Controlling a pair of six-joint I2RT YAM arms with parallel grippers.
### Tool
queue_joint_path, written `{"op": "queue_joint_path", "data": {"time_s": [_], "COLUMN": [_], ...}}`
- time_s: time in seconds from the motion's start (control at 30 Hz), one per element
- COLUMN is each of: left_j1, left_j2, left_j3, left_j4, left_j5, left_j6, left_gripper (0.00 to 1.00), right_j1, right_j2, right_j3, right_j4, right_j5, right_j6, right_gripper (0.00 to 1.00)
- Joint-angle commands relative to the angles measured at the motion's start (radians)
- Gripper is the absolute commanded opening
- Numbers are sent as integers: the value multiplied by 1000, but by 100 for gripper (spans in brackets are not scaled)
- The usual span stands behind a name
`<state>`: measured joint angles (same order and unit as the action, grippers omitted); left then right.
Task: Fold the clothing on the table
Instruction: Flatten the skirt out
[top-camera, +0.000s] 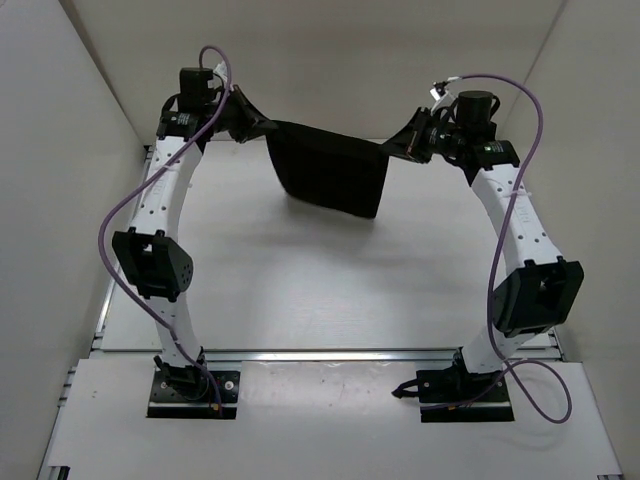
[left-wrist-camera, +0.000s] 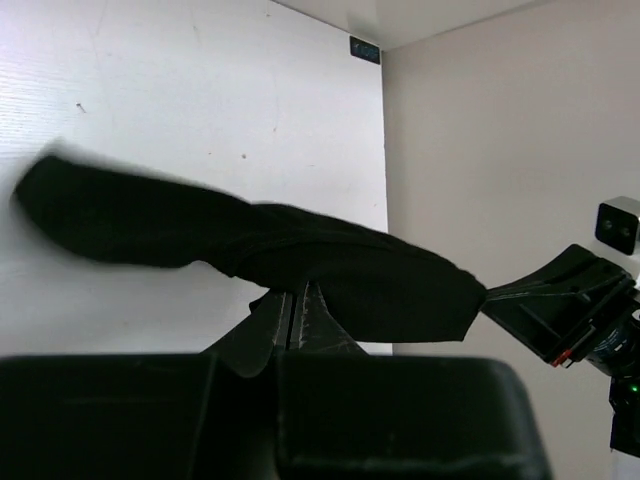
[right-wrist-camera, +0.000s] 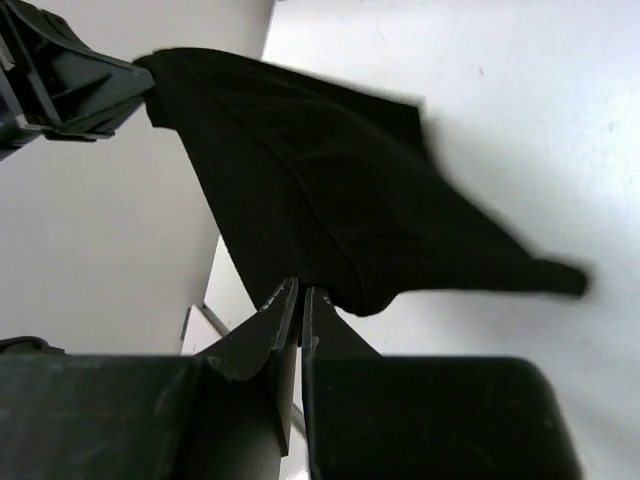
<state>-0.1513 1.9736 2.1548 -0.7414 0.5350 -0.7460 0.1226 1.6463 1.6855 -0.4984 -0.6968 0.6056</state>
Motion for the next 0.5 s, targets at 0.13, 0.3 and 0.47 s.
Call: {"op": "queue_joint_path", "data": {"time_s": [0.13, 0.3, 0.47], "left_j1": [-20, -144, -208], "left_j2": [-265, -447, -558], "left_j3": [-348, -951, -1372], "left_j4": [86, 278, 413], "left_j5": [0, -38, 41], "left_j6": [42, 40, -1], "left_gripper": [0, 0, 31], "right_j1": [-40, -48, -74], "right_j2": [-137, -201, -327], "right_j3": [-224, -614, -865], "right_j4": [78, 94, 23], "right_j5": [-59, -26, 68], "right_j6": [5, 28, 11], "right_gripper": [0, 0, 29]}}
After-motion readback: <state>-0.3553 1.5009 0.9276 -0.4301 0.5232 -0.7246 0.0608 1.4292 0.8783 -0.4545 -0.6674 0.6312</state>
